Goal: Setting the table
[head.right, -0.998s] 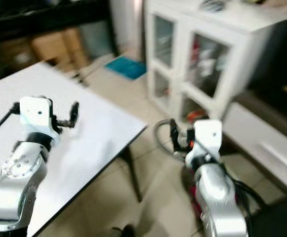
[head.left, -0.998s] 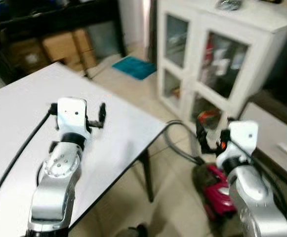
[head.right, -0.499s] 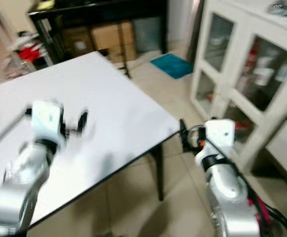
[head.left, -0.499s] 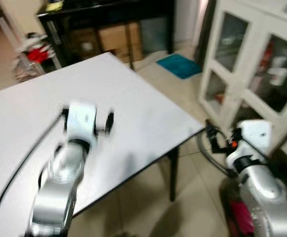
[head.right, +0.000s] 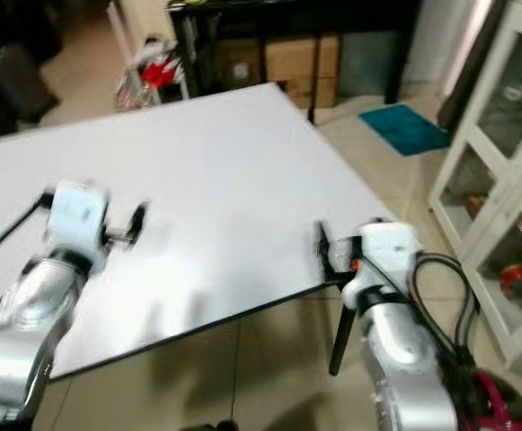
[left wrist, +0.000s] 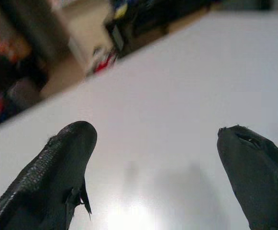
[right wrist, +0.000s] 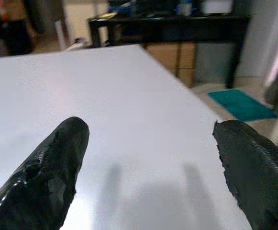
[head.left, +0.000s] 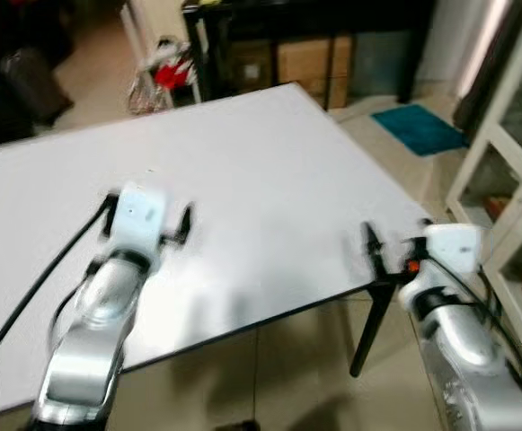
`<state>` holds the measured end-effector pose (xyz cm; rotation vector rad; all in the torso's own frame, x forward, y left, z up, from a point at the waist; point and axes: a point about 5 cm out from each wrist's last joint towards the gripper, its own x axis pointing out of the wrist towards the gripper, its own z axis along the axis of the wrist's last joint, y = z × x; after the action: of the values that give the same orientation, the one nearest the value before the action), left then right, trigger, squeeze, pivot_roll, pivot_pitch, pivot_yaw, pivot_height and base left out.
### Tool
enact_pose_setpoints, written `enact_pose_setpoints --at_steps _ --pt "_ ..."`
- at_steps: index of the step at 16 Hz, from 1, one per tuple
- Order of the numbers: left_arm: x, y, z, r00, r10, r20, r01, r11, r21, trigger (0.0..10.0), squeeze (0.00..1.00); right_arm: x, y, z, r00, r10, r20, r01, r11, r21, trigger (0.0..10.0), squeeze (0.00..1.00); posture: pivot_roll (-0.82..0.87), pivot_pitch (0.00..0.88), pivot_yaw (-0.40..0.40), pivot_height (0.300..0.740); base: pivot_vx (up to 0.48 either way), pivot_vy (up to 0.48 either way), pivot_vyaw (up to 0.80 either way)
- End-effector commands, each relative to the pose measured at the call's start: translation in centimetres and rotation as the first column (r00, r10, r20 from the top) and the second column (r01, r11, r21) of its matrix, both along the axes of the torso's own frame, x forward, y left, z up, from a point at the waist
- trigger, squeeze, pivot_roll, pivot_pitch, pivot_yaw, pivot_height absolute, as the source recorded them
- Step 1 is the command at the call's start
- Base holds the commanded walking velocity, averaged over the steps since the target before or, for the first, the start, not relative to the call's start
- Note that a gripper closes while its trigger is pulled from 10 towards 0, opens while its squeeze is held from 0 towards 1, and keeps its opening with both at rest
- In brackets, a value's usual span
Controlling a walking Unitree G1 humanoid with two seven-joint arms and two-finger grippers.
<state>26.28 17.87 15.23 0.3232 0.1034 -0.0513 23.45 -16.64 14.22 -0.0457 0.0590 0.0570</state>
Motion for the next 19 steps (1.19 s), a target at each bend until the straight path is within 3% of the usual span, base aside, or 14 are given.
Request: enact_pose_setpoints --at_steps 1,3,7,12,13,15,19 --pt "-0.1 -0.1 0.5 1.0 -0.002 0.015 0.002 1.0 -0.013 10.0 0.0 -0.1 -0.5 -0.2 1.0 -0.007 -0.023 0.006 1.0 -0.022 10.0 1.0 -0.12 0.045 0.083 0.74 0.0 0.0 0.8" --pt "0.0 -0.2 0.4 1.0 0.0 0.002 0.0 1.0 -0.031 10.0 0.0 0.3 -0.2 -0.1 0.999 0.021 -0.027 -0.024 0.996 -0.082 10.0 1.0 -0.11 0.028 0.071 0.74 0.0 0.0 0.8" --pt "0.2 -0.7 -0.1 0.999 -0.013 -0.03 0.012 1.0 -0.023 10.0 0.0 1.0 -0.4 0.7 1.0 0.003 0.004 -0.002 0.996 -0.091 10.0 1.0 -0.12 0.023 0.07 0.74 0.0 0.0 0.8" --pt "0.8 -0.5 0.2 1.0 0.016 -0.022 -0.017 0.997 -0.074 10.0 0.0 0.4 -0.9 0.0 0.996 -0.087 -0.036 0.086 0.996 -0.026 10.0 1.0 -0.16 0.042 0.1 0.74 0.0 0.0 0.8" --pt "0.6 -0.7 0.1 0.999 -0.01 -0.041 0.004 0.991 -0.135 10.0 0.0 0.3 -1.0 0.0 0.996 -0.085 -0.038 0.084 0.996 -0.03 10.0 1.0 -0.16 0.045 0.097 0.74 0.0 0.0 0.8" --pt "0.4 -0.7 0.3 1.0 0.021 -0.021 -0.023 0.996 -0.087 10.0 0.0 0.3 -1.1 -0.2 0.996 -0.079 -0.044 0.078 0.996 -0.031 10.0 1.0 -0.13 0.057 0.082 0.74 0.0 0.0 0.8" --pt "0.5 -0.7 0.9 1.0 0.019 0.001 -0.019 0.995 -0.103 10.0 0.0 0.9 -0.1 -0.4 0.996 -0.071 -0.048 0.071 0.997 0.014 10.0 1.0 -0.11 0.057 0.08 0.74 0.0 0.0 0.8"
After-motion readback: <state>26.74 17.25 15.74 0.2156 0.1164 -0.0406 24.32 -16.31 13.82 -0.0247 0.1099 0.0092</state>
